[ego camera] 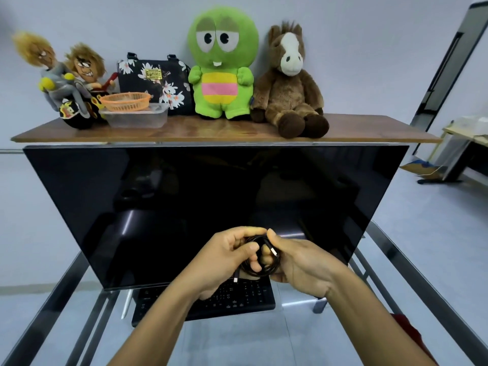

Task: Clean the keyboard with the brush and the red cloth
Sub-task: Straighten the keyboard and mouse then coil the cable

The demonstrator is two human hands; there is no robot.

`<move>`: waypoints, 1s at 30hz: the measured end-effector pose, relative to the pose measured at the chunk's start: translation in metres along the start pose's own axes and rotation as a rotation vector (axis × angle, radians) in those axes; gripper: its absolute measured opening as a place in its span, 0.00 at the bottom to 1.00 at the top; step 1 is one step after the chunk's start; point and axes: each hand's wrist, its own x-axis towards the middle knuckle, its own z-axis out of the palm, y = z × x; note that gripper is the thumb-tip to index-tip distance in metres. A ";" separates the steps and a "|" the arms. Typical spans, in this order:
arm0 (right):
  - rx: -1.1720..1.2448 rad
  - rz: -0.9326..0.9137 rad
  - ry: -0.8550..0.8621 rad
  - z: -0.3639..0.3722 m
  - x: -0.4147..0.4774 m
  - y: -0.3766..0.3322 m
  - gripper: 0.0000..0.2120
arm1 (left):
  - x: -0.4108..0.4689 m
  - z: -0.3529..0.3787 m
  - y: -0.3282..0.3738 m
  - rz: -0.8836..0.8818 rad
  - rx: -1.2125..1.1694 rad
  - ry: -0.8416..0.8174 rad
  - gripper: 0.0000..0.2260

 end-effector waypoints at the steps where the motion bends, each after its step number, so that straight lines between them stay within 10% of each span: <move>1: -0.056 -0.009 0.024 -0.001 0.001 0.003 0.21 | 0.000 0.001 -0.003 0.009 0.045 0.001 0.11; 6: -0.118 -0.021 0.135 -0.006 -0.001 0.010 0.19 | 0.010 0.010 -0.018 0.120 0.452 0.127 0.04; 14: -0.024 -0.046 0.106 -0.027 -0.008 0.049 0.04 | 0.025 0.044 -0.068 -0.121 0.194 0.443 0.09; 30: -0.354 0.149 0.720 -0.078 0.026 0.169 0.08 | 0.070 0.092 -0.178 -0.724 -0.260 0.406 0.04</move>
